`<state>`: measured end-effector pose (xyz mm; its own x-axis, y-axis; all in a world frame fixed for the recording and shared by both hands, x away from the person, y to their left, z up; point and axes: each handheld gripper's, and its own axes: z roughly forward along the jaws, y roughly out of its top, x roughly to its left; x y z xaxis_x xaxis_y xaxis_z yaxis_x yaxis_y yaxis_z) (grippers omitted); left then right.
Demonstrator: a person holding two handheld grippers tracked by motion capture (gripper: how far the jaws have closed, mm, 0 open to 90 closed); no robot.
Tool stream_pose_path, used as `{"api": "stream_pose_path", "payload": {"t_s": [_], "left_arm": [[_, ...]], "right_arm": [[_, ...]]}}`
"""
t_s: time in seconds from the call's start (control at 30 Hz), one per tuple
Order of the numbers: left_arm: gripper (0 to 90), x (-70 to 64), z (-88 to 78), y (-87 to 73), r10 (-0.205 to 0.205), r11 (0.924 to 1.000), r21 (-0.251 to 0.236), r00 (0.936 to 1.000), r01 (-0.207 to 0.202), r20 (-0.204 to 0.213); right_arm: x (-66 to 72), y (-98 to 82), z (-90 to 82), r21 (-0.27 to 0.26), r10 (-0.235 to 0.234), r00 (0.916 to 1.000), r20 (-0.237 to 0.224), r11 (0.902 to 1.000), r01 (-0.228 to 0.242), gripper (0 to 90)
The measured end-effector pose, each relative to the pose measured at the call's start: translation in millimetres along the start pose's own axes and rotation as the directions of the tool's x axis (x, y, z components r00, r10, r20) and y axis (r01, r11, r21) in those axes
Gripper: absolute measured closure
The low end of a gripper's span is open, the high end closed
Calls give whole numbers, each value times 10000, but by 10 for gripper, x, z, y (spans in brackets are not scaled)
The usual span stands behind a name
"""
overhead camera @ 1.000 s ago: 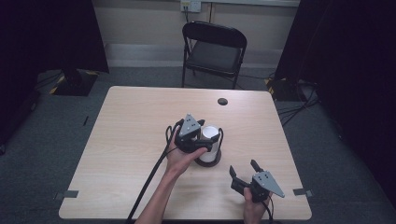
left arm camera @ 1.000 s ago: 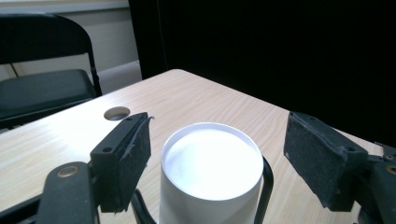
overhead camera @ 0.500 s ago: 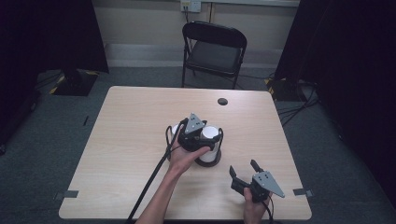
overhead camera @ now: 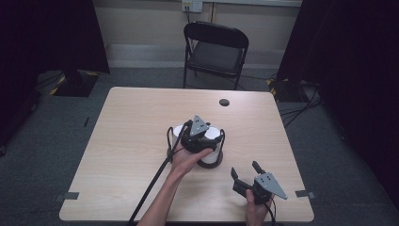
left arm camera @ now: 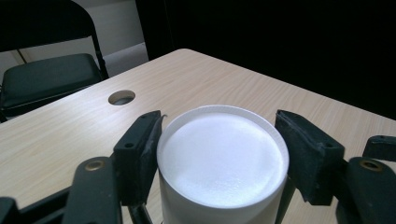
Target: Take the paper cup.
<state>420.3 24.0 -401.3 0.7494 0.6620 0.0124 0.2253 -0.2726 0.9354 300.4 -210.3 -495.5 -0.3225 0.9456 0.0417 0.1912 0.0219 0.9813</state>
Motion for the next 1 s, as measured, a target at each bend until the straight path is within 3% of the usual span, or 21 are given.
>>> {"api": "stream_pose_path", "payload": {"t_s": [0.6, 0.77, 1.0], "left_arm": [[356, -25, -97, 66, -239, 9985, -506, 9996, 231, -147], [357, -15, -126, 88, -486, 9958, -778, 9987, 474, -135], [357, -11, -185, 130, -465, 9934, -1055, 9988, 449, -136]], "right_arm": [[0, -1, -3, -19, 24, 10000, -25, 10000, -24, 143], [-1, -1, -3, -23, 23, 10000, -40, 10000, -23, 143], [-1, -1, -2, -11, 16, 10000, -33, 10000, -16, 143]]}}
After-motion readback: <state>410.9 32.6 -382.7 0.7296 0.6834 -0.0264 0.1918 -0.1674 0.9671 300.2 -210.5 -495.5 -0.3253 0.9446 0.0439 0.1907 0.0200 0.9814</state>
